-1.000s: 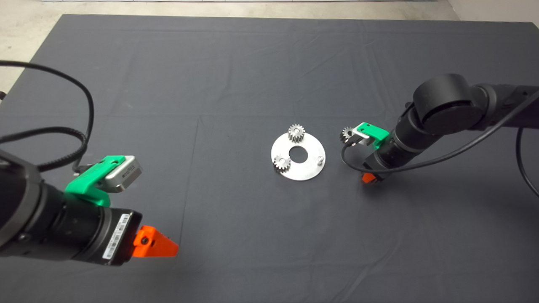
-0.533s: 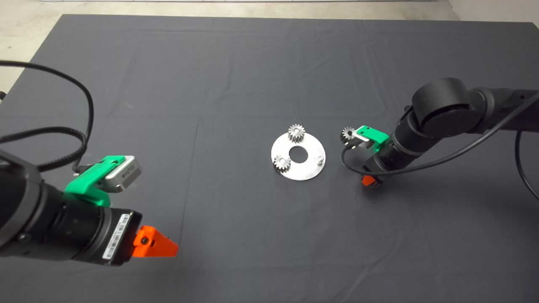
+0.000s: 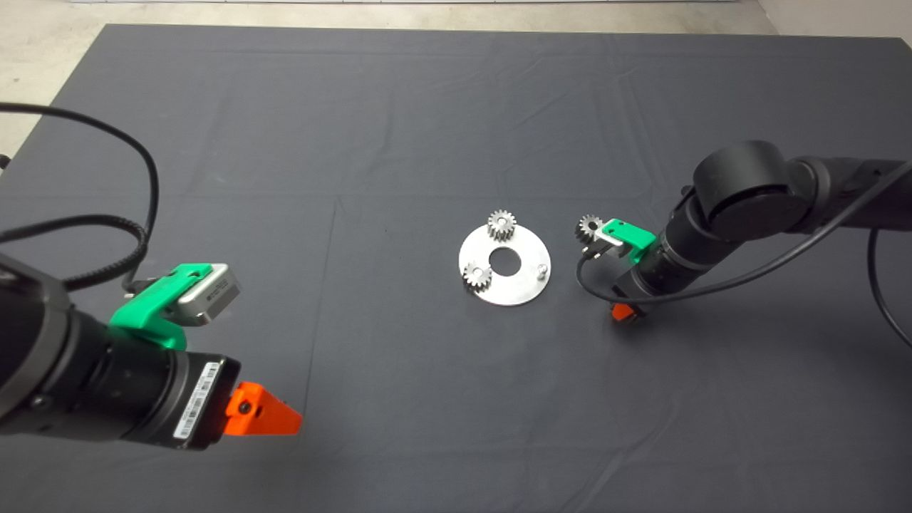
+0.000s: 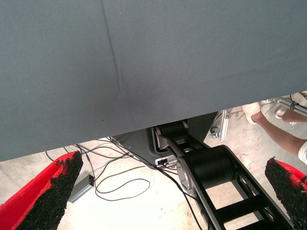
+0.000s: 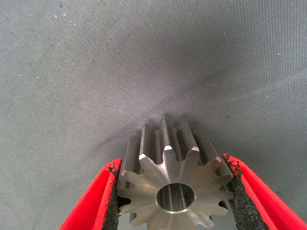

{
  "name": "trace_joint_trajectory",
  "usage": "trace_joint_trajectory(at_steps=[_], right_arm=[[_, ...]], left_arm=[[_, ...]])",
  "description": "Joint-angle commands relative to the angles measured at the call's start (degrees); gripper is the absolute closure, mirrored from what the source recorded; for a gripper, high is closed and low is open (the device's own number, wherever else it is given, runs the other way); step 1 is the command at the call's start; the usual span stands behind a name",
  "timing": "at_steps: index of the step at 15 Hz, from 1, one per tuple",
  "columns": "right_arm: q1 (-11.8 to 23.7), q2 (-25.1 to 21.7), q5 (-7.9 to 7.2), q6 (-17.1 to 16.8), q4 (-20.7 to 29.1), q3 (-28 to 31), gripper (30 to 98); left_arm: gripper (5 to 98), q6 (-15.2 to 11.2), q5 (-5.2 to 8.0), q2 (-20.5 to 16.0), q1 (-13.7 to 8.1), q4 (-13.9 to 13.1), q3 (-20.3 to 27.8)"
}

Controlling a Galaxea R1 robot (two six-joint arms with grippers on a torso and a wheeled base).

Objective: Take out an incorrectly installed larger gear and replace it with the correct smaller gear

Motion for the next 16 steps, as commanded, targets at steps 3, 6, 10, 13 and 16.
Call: trace_joint_trajectory(at_steps=[3, 6, 10, 13, 16], right_arm=[[1.4, 0.3, -5.95, 0.3, -6.5, 0.8, 78.6], [1.4, 0.1, -5.95, 0.3, -7.2, 0.9, 78.5], [1.4, -0.3, -5.96, 0.5, -7.3, 2.0, 78.1], [1.4, -0.2, -5.95, 0.5, -7.3, 2.0, 78.1], [1.4, -0.2, -6.03, 0.5, -7.4, 2.0, 78.1]], left_arm=[[5.5, -0.2, -0.03, -0.1, -0.3, -0.9, 0.7], [5.5, -0.3, -0.03, -0.2, -0.3, -1.0, 0.7], [5.5, -0.4, -0.03, -0.2, -0.3, -0.9, 0.7], [5.5, -0.4, -0.03, -0.2, -0.3, -0.9, 0.7], [5.5, -0.4, -0.03, -0.2, -0.3, -0.9, 0.7]])
